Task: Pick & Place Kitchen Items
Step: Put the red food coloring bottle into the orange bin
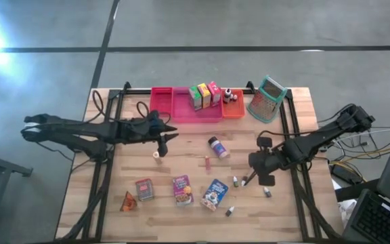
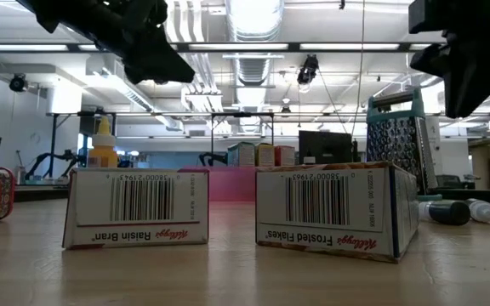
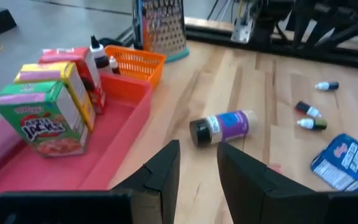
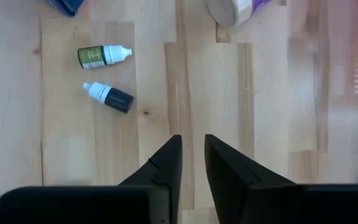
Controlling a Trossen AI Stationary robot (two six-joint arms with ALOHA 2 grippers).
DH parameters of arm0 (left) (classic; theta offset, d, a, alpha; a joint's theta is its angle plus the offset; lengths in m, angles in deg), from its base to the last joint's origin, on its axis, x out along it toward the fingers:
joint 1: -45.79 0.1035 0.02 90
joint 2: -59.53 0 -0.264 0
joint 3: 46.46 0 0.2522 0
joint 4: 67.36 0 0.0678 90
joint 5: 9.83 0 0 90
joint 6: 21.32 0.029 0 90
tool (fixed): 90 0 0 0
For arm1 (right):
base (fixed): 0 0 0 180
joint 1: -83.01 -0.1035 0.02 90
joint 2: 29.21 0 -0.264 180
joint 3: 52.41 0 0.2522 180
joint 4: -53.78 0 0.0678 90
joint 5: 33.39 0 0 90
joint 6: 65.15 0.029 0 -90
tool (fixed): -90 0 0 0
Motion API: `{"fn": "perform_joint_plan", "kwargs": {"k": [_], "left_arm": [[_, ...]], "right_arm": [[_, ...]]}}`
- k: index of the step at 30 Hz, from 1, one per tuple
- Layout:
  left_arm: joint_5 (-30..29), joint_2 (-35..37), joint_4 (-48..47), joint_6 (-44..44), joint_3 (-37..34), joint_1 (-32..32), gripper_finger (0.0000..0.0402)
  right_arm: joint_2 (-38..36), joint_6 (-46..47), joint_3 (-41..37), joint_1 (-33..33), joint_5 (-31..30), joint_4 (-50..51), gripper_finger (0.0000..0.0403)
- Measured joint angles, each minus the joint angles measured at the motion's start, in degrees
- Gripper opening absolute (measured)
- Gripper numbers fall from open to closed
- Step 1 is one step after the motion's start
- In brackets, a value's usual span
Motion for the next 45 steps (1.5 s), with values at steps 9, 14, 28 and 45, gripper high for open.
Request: {"fn": "perform_joint_plan", "kwargs": {"k": [9, 14, 28, 45], "left_arm": [[-0.07, -0.15, -0.28, -0.02, -0.03, 0.02, 0.0113], [-0.09, -0.15, -0.26, -0.02, -0.03, 0.07, 0.0113], [-0.09, -0.17, -0.68, -0.02, -0.1, 0.04, 0.0113], [-0.11, -0.2, -0.65, -0.81, -0.12, 0.02, 0.0113]], "right_arm": [[8.41, -9.77, 3.19, -0.02, 1.07, -0.23, 0.0129], [16.68, -15.77, 9.41, -1.43, 1.75, 0.05, 0.0148], [36.0, -21.72, 19.75, -7.57, 1.7, 9.9, 0.0183], [37.55, -24.04, 18.52, -8.59, 0.61, 8.96, 0.0177]]}}
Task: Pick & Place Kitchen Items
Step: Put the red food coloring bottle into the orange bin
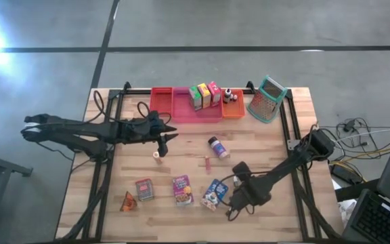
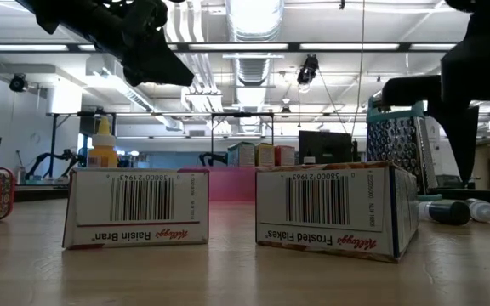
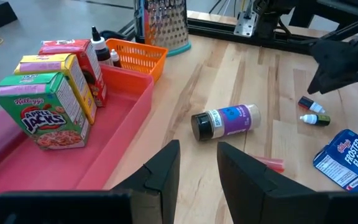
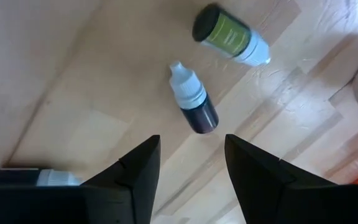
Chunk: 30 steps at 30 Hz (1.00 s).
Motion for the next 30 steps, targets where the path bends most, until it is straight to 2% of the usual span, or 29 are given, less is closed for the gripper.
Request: {"fn": "perform_joint_plan", "kwargs": {"k": [7, 18, 30], "left_arm": [[0.0, 0.0, 0.0, -0.02, 0.0, 0.0, 0.0113], [0.0, 0.0, 0.02, -0.37, 0.0, 0.04, 0.0113], [0.0, 0.0, 0.01, -0.52, 0.0, 0.02, 0.0113]], "right_arm": [[0.0, -3.15, -2.36, 0.81, -1.75, -3.02, 0.0182], [-0.27, -6.23, -7.33, 1.25, -1.85, -9.68, 0.0156], [-0.22, -5.64, -6.37, 1.33, -1.0, -11.86, 0.0099]]}}
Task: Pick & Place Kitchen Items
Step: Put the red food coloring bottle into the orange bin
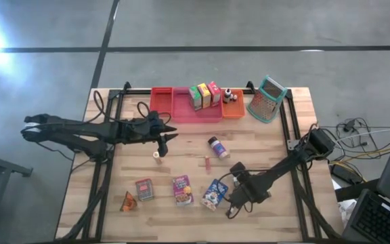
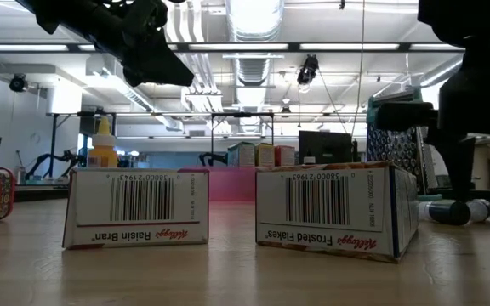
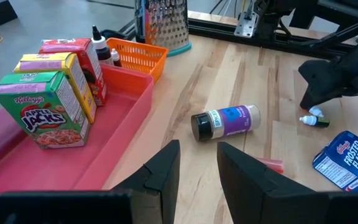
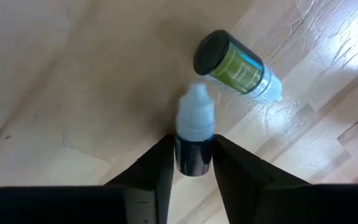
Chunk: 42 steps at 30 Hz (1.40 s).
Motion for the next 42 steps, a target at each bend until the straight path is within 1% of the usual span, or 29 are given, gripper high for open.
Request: {"fn": "perform_joint_plan", "kwargs": {"k": [4, 7, 10, 15, 18, 21, 23, 25, 28, 30, 32, 34, 36, 39, 41, 42], "left_arm": [[0.0, 0.0, -0.01, 0.02, 0.0, 0.0, 0.0113], [0.0, 0.0, -0.01, 0.02, 0.0, 0.0, 0.0113], [0.0, 0.0, -0.01, 0.04, 0.0, 0.0, 0.0113], [0.0, 0.0, -0.03, 0.04, 0.0, 0.0, 0.0113], [0.0, 0.0, -0.01, 0.04, 0.0, -0.04, 0.0113], [0.01, 0.0, 0.59, -0.01, 0.0, -0.04, 0.0113], [0.02, 0.0, 1.07, -0.72, 0.0, -0.04, 0.0113], [0.02, -0.18, 2.21, -0.87, -0.15, -0.14, 0.0113], [0.04, -0.99, 8.55, 0.19, -2.08, -0.54, 0.0113], [0.14, -2.11, 14.25, 1.66, -3.54, -1.01, 0.0113], [1.24, -3.75, 21.94, 3.07, -5.04, -1.53, 0.0113], [4.09, -6.02, 30.54, 3.97, -6.31, -2.01, 0.0113], [8.26, -9.0, 38.79, 4.73, -6.64, -2.29, 0.0113], [15.91, -13.94, 49.09, 5.39, -6.07, -2.4, 0.0113], [19.15, -17.14, 51.39, 6.67, -4.42, -2.64, 0.0113], [19.37, -18.7, 51.3, 7.19, -3.28, -2.77, 0.0113]], "right_arm": [[-0.02, 1.14, 0.02, -0.02, 0.49, -0.15, 0.0081], [-0.04, 2.2, 0.04, -0.02, 1.25, -0.13, 0.0074], [-0.04, 3.84, 0.2, -0.02, 1.55, 0.43, 0.0076], [-1.62, 8.65, 1.76, -0.21, 2.43, 4.77, 0.0089], [-5.08, 11.45, 1.96, -0.46, 3.07, 5.41, 0.0084], [-9.94, 14.96, 1.64, -0.61, 3.14, 3.8, 0.0072], [-14.35, 16.9, 0.59, -0.61, 2.76, 0.63, 0.0067], [-19.07, 18.33, -1.2, -0.6, 0.8, -3.68, 0.0068], [-26.48, 20.38, -4.81, -0.41, -6.15, -11.42, 0.0078], [-31.36, 20.41, -7.83, -0.18, -11.32, -17.67, 0.0085], [-35.73, 19.03, -11.32, 0.27, -14.7, -24.45, 0.0088], [-39.49, 16.75, -14.69, 1.07, -15.96, -32.57, 0.0087], [-42.54, 14.28, -17.76, 2.16, -16.04, -40.02, 0.0081], [-45.52, 12.32, -20.54, 3.86, -15.8, -46.02, 0.0072], [-46.61, 11.86, -21.45, 4.61, -15.85, -48.55, 0.007], [-47.02, 11.61, -21.75, 4.92, -15.87, -50.3, 0.0071]]}}
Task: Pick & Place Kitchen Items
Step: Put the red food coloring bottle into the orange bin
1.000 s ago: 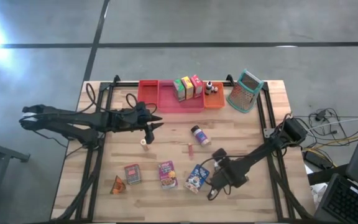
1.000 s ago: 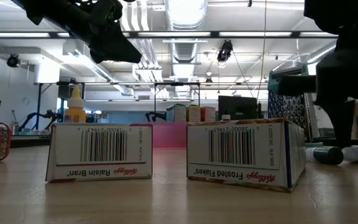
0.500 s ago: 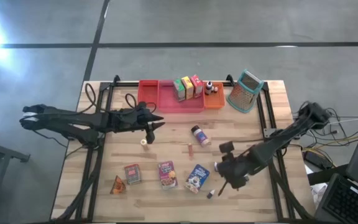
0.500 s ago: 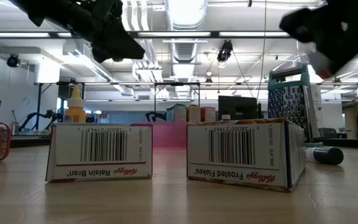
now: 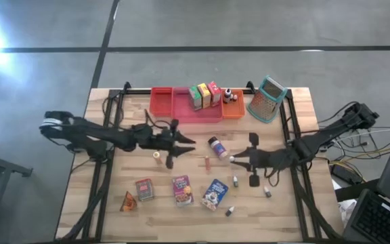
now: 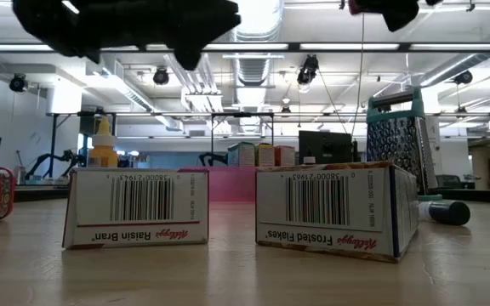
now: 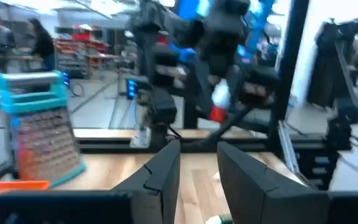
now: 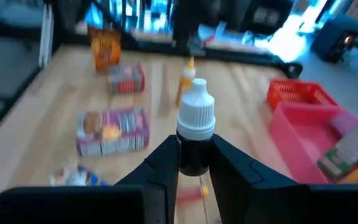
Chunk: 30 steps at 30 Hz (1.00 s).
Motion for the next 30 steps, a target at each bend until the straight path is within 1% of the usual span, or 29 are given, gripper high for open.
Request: {"fn": "perform_joint_plan", "kwargs": {"k": [3, 5, 9, 12, 15, 17, 21, 24, 30], "left_arm": [[0.19, -4.61, -1.0, 2.33, 3.59, -0.24, 0.0115], [0.38, -7.67, -1.36, 3.9, 6.39, -0.38, 0.0125], [1.55, -11.7, -1.42, 5.36, 11.06, -0.55, 0.0168], [2.32, -12.91, -1.34, 5.54, 13.84, -0.55, 0.0203], [2.38, -13.73, -1.87, 5.22, 16.15, -0.59, 0.0225], [2.38, -14.49, -2.78, 5.03, 17.42, -0.81, 0.023], [2.71, -17.09, -3.41, 5.41, 19.94, -1.72, 0.0228], [3.82, -18.27, -3.02, 6.27, 21.71, -2.47, 0.0225], [4.19, -19.75, -3.02, 7.04, 23.81, -3.42, 0.0223]], "right_arm": [[-0.36, -1.27, -0.64, 0.29, 0.07, -5.29, 0.008], [-0.17, -1.78, -0.66, 0.26, 0.24, -7.62, 0.0086], [0.48, -1.24, -0.73, 0.26, 0.74, -8.14, 0.0086], [1.21, -0.8, -0.76, 0.26, 0.83, -7.98, 0.0076], [2.31, -1.64, -0.76, 0.26, 0.82, -8.65, 0.0069], [3.2, -2.7, -0.81, 0.31, 0.79, -10.26, 0.007], [3.94, -4.22, -0.77, 0.42, 0.73, -12.83, 0.0083], [4.05, -4.23, -0.77, 0.7, 0.24, -12.47, 0.0087], [4.05, -4.87, -0.77, 0.81, -0.7, -12.59, 0.0071]]}}
